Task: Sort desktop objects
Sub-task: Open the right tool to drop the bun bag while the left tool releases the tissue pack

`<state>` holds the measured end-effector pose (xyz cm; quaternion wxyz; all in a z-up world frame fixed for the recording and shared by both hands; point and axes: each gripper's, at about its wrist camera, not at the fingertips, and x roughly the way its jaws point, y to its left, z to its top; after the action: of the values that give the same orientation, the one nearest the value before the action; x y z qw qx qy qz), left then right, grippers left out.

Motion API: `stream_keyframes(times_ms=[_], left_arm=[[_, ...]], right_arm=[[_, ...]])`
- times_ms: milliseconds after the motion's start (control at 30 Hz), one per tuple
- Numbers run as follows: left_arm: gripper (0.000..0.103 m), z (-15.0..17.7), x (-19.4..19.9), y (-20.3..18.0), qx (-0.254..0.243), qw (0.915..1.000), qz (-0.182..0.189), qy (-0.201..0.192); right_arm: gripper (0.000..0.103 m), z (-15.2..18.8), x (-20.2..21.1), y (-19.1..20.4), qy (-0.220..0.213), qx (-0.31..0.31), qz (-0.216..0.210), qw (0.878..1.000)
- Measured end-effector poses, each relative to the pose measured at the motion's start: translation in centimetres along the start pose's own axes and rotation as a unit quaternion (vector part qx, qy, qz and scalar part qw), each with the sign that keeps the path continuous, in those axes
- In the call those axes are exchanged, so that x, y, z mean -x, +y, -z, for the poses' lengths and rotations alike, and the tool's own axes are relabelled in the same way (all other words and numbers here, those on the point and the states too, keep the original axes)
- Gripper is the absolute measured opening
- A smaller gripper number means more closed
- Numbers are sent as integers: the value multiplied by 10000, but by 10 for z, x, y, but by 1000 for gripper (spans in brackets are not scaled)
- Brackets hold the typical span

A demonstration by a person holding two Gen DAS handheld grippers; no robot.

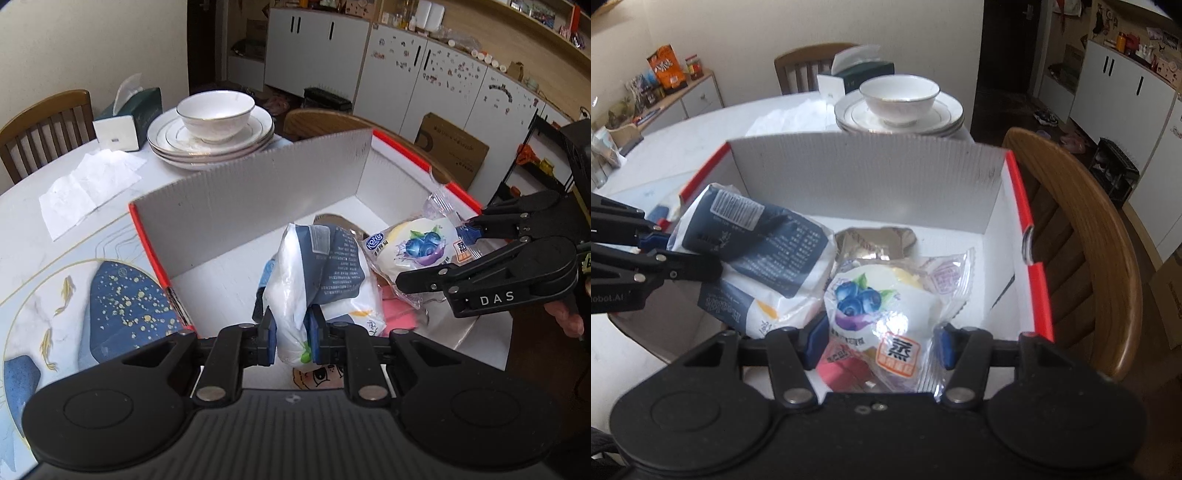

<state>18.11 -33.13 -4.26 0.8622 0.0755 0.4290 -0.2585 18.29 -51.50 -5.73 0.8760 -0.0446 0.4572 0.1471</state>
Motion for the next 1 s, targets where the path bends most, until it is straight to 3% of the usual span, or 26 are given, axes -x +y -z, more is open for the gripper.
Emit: stream_keyframes(times_ms=[267,533,633,700,1000], left_arm=[[16,3,-2,-4,-67,10000,9,52],[27,4,9,-8,-117,9998,-161,-32],[36,6,18,-11,-158,9994,-268,-129],[65,8,27,-13,-176,9989,-354,-247],[70,16,67,-21,-98,9963,-517,-679]], right_arm=[[61,4,2,-5,0,48,-5,10000],[76,3,22,-8,-289,61,-47,9996],[82,3,32,-9,-401,40,-106,9991],[83,4,38,-9,-457,26,-162,9988],[86,8,70,5,-717,-2,-460,9964]])
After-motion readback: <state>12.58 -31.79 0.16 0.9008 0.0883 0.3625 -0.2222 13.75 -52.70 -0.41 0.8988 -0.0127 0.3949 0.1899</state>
